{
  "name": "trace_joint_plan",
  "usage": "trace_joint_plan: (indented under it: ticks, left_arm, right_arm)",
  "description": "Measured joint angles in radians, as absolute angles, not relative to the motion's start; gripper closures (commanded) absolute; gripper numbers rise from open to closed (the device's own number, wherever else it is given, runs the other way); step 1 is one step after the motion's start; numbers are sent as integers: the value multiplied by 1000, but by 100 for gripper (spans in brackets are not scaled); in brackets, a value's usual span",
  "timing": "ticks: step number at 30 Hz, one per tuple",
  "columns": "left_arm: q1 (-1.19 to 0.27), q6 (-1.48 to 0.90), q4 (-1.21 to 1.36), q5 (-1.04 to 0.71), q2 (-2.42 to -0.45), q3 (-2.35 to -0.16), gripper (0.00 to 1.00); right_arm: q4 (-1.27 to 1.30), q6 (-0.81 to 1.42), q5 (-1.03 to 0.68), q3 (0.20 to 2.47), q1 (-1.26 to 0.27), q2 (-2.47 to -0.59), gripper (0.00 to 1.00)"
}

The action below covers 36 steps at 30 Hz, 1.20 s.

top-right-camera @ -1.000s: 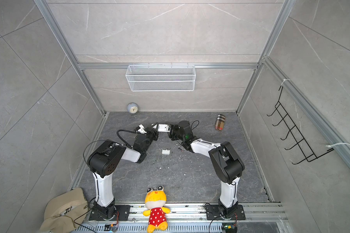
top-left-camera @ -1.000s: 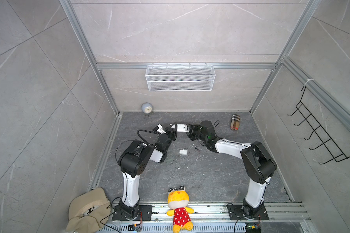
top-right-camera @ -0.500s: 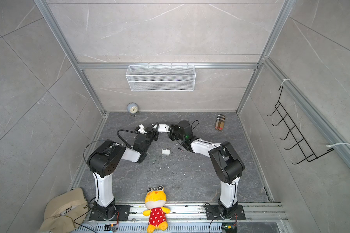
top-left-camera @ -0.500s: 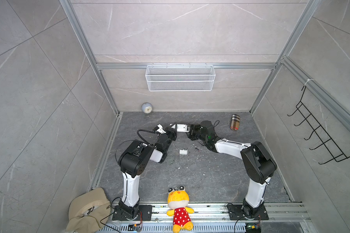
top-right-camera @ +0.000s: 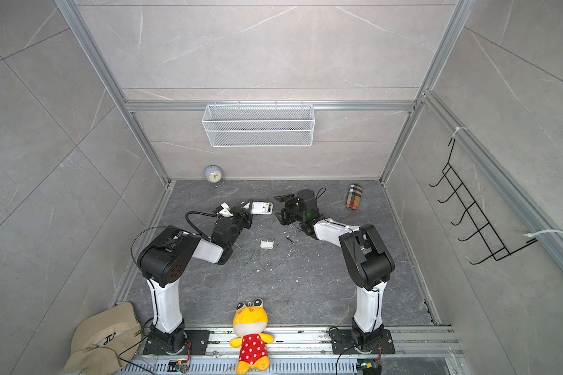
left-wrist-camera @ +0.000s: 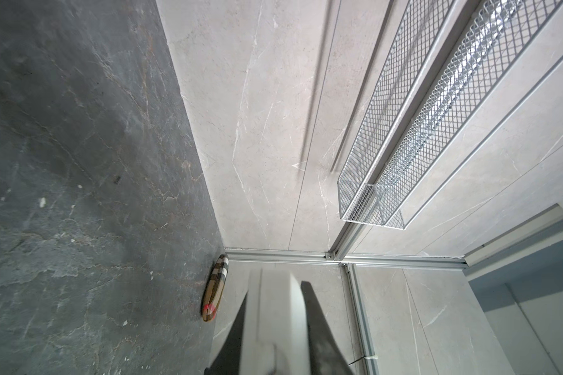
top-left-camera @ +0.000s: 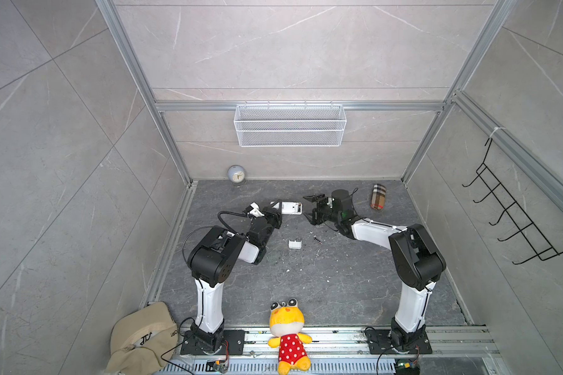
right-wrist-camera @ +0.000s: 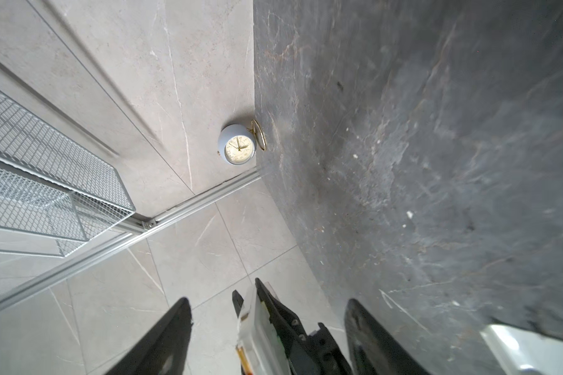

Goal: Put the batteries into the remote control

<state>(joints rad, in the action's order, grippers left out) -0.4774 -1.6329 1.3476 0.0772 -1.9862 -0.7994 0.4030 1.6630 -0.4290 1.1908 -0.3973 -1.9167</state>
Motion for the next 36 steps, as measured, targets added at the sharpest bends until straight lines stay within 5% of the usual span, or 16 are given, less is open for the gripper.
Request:
trace_joint_plan:
  ticks: [12,36]
  left_arm:
    - [-438,-1688,1348,24,-1984,-767,98]
    - [-444,-1706,1348,15,-1975,-767,98]
  right_arm:
    - [-68,1049,-619,1466,-370,-1896,22]
    - [-163,952,-658,1542,-445,-1975,46]
